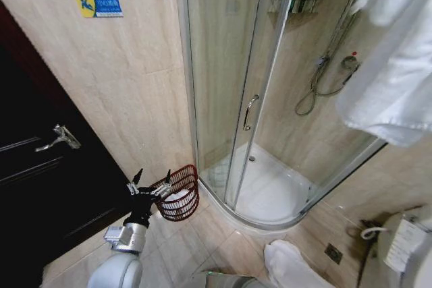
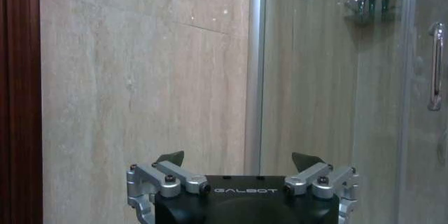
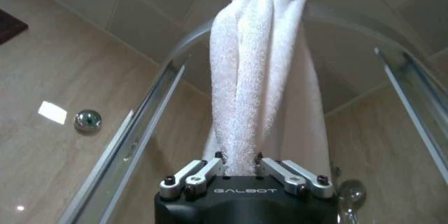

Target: Discard the used towel into the hamper.

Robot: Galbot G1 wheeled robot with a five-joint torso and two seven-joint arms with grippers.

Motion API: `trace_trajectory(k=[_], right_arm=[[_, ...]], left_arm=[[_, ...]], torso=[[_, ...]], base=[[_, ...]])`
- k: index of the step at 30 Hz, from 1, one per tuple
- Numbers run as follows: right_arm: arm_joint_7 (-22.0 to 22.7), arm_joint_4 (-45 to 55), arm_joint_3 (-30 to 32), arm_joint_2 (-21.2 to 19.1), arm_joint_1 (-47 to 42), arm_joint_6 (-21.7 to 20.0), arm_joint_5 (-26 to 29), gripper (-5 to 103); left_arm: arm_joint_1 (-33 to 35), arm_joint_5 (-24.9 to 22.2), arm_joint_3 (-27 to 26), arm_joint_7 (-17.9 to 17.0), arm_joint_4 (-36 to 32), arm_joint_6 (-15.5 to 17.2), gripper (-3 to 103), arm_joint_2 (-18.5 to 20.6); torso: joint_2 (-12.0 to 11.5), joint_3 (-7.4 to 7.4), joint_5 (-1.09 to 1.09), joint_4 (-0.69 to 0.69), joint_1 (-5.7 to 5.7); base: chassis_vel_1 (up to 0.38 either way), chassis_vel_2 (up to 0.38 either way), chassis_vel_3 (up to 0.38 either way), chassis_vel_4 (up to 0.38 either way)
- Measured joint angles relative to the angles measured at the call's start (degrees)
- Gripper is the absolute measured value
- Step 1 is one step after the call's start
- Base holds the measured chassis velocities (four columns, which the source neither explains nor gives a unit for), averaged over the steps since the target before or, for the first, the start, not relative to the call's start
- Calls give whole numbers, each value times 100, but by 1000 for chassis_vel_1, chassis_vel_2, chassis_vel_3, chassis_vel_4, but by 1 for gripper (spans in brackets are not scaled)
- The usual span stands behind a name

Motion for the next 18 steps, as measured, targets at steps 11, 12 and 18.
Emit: trace_trajectory(k=[11,12,18], right_arm=[[-247,-100,-217,931,-866,763,-1093,12],[-281,-99,-245,1054,-995,837,-1211,12],[-418,-161,-431,1494,-1390,1166,-1803,12]], left_arm=[[0,0,-1,0,0,0,100,0],[0,0,0,0,0,0,100,-1],[0,0,0,1,0,0,100,0]], torso=[[0,0,6,-1,0],[0,0,4,-3,0],[0,0,1,-2,0]], base=[[0,0,0,0],[0,0,0,0],[0,0,0,0]])
